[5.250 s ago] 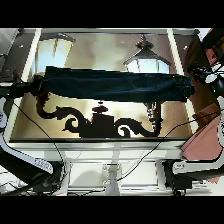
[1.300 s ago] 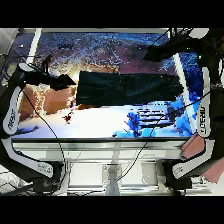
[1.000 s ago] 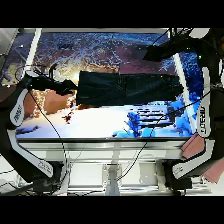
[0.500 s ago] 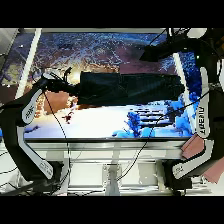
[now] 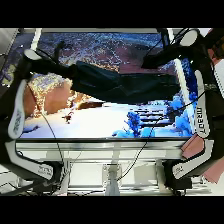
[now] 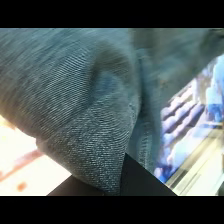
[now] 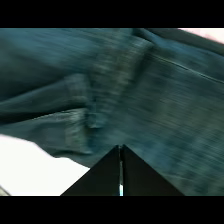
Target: Fold the clothes and pants, and hang the long-sleeved shirts on hangers.
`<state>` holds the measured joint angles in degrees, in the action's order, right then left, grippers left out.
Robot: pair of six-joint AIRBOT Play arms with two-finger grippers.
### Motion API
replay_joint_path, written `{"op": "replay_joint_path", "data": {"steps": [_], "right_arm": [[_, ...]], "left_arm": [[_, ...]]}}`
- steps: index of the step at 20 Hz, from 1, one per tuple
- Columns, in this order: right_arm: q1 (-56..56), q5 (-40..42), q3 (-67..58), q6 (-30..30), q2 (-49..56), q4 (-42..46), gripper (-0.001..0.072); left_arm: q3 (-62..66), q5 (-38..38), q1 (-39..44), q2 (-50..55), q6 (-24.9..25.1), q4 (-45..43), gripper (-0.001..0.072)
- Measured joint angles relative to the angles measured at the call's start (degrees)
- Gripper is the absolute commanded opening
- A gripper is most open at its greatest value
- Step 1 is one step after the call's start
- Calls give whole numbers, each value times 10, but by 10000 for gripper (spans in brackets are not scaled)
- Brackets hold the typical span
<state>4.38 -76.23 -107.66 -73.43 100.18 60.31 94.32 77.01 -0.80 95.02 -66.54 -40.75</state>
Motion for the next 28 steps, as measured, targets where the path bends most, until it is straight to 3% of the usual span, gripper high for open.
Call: {"op": "replay_joint_path", "data": {"steps": [7, 12, 17, 20, 24, 28], "right_arm": [[85, 142, 81, -17, 70, -111, 51], [204, 220, 89, -20, 142, -228, 51], [260, 251, 90, -18, 169, -272, 52], [243, 247, 90, -18, 159, -267, 53], [186, 187, 90, -19, 105, -177, 53], [98, 111, 90, -6, 17, -86, 54]], "left_arm": [[12, 15, 18, -137, -37, -39, 31], [13, 17, 35, -149, -40, -54, 32], [13, 17, 40, -133, -42, -98, 32], [13, 15, 55, -116, -42, -108, 32], [12, -7, 101, -88, -42, -113, 31], [12, -97, 174, -57, -42, -115, 32]]}}
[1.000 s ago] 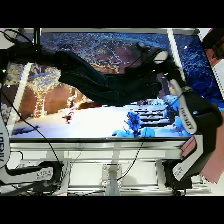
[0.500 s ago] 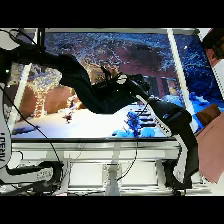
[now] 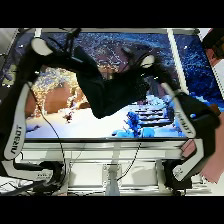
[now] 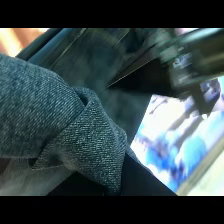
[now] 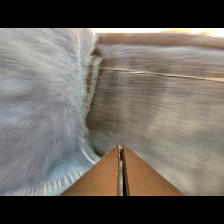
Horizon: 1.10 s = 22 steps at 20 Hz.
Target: Fold the clothes and pants, and hang the long-sleeved shirts on hangers.
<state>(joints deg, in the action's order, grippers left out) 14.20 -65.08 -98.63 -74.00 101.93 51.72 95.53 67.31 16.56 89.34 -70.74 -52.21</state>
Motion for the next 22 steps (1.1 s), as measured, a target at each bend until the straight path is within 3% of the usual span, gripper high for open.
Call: {"op": "replay_joint_path", "data": {"steps": [6, 7, 8, 9, 15, 22], "right_arm": [[-145, -108, 0, 43, -129, 48, 55], [-165, -116, 0, 46, -143, 52, 55], [-183, -121, 0, 48, -153, 54, 56], [-198, -124, 0, 50, -161, 55, 70], [-242, -88, 0, 64, -177, 68, 54], [-233, -21, 0, 75, -117, 40, 54]], "left_arm": [[0, -228, 127, 61, 0, 7, 33], [0, -263, 144, 76, 0, 7, 103], [0, -295, 158, 91, 0, 8, 450], [0, -325, 171, 106, 0, 9, 700], [0, -387, 205, 134, 0, 20, 707], [0, -393, 169, 80, 0, 12, 703]]}}
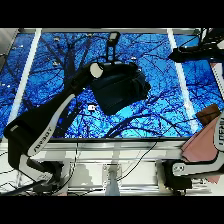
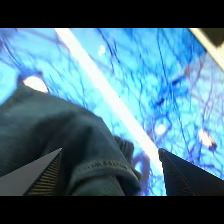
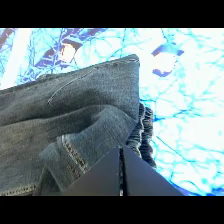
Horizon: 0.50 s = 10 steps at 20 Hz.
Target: Fold the clothes and pants, and hang the long-sleeved shirts on hangers.
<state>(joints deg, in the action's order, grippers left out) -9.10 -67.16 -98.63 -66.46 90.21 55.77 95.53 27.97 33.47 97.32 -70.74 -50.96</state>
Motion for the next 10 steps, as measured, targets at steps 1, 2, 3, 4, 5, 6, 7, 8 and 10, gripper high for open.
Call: {"op": "replay_joint_path", "data": {"steps": [1, 2, 3, 4, 5, 6, 7, 8, 10], "right_arm": [[10, 6, -1, 0, 21, -12, 54], [21, 8, -3, 0, 42, -23, 72], [35, 11, -8, 1, 65, -33, 238], [50, 14, -14, 3, 86, -35, 365], [67, 19, -20, 10, 104, -38, 281], [86, 28, -27, 14, 120, -40, 246], [106, 52, -32, 16, 132, -28, 223], [122, 76, -35, 15, 141, -9, 159], [151, 121, -40, 7, 152, 42, 157]], "left_arm": [[0, 2, -8, -6, 0, -1, 703], [0, 4, -16, -13, 0, -1, 703], [0, 9, -23, -18, 0, -1, 703], [0, 19, -30, -22, 0, -1, 703], [0, 28, -37, -24, 0, -2, 703], [0, 42, -44, -27, 0, -3, 703], [0, 56, -49, -28, 0, -3, 703], [0, 76, -54, -29, 0, -2, 703], [0, 109, -64, -30, 0, -3, 702]]}}
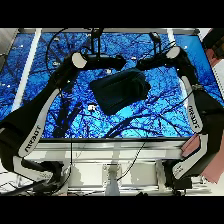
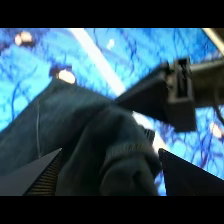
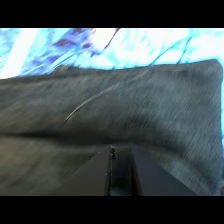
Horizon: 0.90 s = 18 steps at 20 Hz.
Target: Fold the clothes and pants, and hang the long-sleeved shirts on hangers.
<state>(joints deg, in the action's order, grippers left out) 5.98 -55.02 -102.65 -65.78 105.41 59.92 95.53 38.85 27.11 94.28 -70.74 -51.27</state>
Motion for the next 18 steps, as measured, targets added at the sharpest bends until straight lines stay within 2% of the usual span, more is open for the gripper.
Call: {"op": "replay_joint_path", "data": {"steps": [1, 2, 7, 11, 15, 17, 18], "right_arm": [[11, 6, -2, -1, 6, 27, 165], [18, 5, -2, -2, 11, 47, 248], [18, -40, -4, -1, 26, 126, 302], [-12, -92, 1, 0, 30, 154, 421], [-33, -140, 12, -1, 31, 161, 416], [-35, -158, 40, 7, 30, 153, 319], [-35, -168, 59, 17, 30, 150, 319]], "left_arm": [[0, 15, -3, 0, 0, 0, 702], [0, 30, -5, 0, 0, 0, 701], [0, 69, -11, -1, 0, 2, 694], [0, 86, -12, -1, 0, 3, 694], [0, 92, -12, -1, 0, 3, 694], [0, 93, -12, -1, 0, 3, 694], [0, 96, -12, -1, 0, 3, 694]]}}
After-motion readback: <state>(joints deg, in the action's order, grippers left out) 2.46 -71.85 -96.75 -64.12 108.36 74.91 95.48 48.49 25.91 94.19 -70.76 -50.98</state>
